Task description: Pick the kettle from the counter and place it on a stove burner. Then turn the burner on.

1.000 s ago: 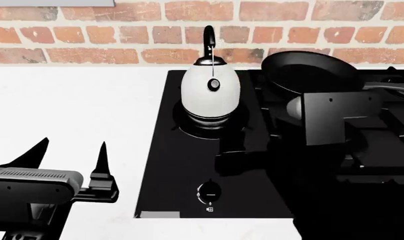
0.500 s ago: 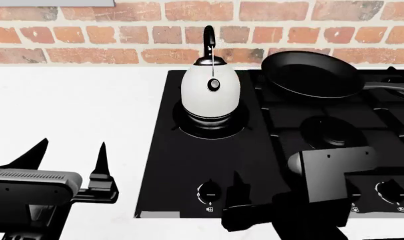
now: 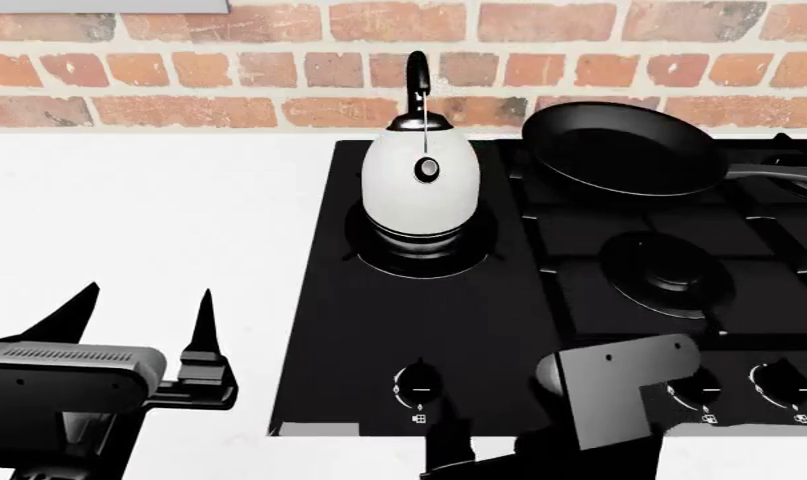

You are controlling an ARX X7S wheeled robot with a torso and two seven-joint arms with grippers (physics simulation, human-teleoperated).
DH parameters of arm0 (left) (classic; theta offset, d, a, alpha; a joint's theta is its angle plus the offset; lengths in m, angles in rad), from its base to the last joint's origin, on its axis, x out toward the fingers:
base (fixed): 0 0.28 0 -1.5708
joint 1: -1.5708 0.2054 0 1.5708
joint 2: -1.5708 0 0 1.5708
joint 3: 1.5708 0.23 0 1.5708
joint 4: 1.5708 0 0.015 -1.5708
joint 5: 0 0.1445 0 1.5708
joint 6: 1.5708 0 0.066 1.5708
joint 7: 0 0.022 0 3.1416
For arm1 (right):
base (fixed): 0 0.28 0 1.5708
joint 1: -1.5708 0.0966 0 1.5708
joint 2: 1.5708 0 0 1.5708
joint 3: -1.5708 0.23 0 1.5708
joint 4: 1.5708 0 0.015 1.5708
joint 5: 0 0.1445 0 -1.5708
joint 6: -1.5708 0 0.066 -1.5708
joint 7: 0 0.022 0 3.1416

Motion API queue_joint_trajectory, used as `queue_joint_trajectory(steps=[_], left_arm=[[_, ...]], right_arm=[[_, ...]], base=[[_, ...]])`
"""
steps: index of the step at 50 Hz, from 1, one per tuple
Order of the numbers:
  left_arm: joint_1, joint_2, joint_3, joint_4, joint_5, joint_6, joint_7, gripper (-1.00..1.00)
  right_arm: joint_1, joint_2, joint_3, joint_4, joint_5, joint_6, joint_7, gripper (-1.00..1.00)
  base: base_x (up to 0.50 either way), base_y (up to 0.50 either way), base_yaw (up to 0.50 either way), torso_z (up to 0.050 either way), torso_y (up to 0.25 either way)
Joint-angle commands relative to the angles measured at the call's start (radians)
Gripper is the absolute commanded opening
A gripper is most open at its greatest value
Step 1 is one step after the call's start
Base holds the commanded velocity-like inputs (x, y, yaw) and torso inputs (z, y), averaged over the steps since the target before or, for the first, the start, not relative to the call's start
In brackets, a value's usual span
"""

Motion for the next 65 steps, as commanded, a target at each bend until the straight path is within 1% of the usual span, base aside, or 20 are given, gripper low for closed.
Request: queue_joint_trajectory(steps=[1, 10, 31, 40, 54, 65], left_arm=[[0.004, 0.002, 0.004, -0.007, 0.004, 0.008, 0.002, 1.00], [0.021, 0.009, 0.004, -0.024, 0.015, 0.033, 0.011, 1.00], [0.038, 0.012, -0.006, -0.037, 0.014, 0.053, 0.013, 1.00], [0.034, 0.010, 0.001, -0.040, 0.016, 0.049, 0.013, 1.00], [0.037, 0.007, -0.002, -0.032, 0.012, 0.052, 0.012, 1.00], [0.041, 0.009, -0.002, -0.040, 0.011, 0.058, 0.013, 1.00]], right_arm=[[0.023, -0.060, -0.042, 0.005, -0.009, 0.031, 0.010, 1.00], [0.021, -0.116, -0.070, 0.044, -0.071, 0.048, -0.010, 1.00], [0.026, -0.209, -0.114, 0.117, -0.177, 0.063, -0.029, 1.00], [0.020, -0.230, -0.115, 0.150, -0.209, 0.051, -0.036, 1.00], [0.024, -0.244, -0.132, 0.241, -0.234, 0.058, -0.099, 1.00], [0.014, -0.250, -0.151, 0.238, -0.241, 0.064, -0.105, 1.00]], base=[[0.00, 0.00, 0.00, 0.000, 0.000], [0.00, 0.00, 0.00, 0.000, 0.000], [0.00, 0.00, 0.00, 0.000, 0.000], [0.00, 0.00, 0.00, 0.000, 0.000], [0.00, 0.00, 0.00, 0.000, 0.000], [0.00, 0.00, 0.00, 0.000, 0.000]])
